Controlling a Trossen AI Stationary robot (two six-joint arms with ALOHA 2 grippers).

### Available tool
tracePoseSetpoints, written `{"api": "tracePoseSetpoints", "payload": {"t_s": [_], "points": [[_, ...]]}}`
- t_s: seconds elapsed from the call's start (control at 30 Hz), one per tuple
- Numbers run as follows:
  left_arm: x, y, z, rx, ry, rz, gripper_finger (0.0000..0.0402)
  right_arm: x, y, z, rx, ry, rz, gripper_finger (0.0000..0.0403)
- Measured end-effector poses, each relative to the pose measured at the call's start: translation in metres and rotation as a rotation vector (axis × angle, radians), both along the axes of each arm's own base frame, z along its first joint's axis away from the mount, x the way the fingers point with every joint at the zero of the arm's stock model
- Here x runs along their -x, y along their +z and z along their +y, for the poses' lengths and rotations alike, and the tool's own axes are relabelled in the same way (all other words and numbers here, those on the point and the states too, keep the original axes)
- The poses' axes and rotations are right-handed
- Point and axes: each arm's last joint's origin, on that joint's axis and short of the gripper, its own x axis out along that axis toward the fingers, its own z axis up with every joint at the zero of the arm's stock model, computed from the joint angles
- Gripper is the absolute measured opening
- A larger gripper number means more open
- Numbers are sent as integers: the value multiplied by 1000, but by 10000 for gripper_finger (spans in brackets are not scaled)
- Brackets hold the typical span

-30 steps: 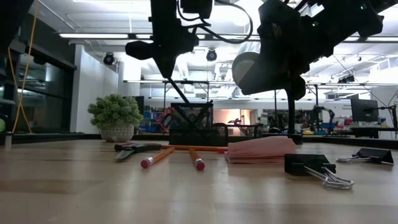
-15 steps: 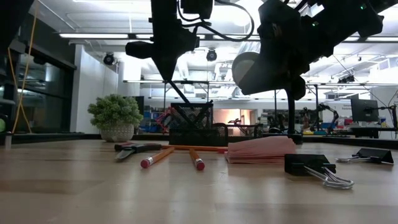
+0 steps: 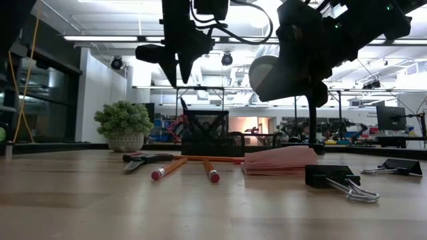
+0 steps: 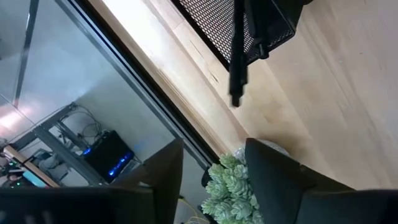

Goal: Pick and place office supplies into organizer
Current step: Put the scissors into the desk organizer

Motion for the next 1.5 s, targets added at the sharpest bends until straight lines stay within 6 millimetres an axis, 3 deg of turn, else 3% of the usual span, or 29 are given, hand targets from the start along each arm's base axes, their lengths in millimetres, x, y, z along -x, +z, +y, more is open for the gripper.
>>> {"api": "tracePoseSetpoints", "payload": {"t_s": [0.23,0.43,0.6,0.97,1.2,1.5], "points": [[0,0,0,10,74,-51,171,0,0,0,0,0,0,74],[1,-1,-4,109,253,-183,156,0,0,0,0,0,0,74],[3,-2,-18,158,350,-195,141,0,-1,0,-5,8,10,74],[15,26,-89,170,360,-313,117,4,-6,1,-49,18,70,74],[23,29,-141,193,354,-354,117,4,-6,2,-78,46,75,74],[48,-13,-200,210,378,-293,117,4,-6,3,-103,80,82,74]]}}
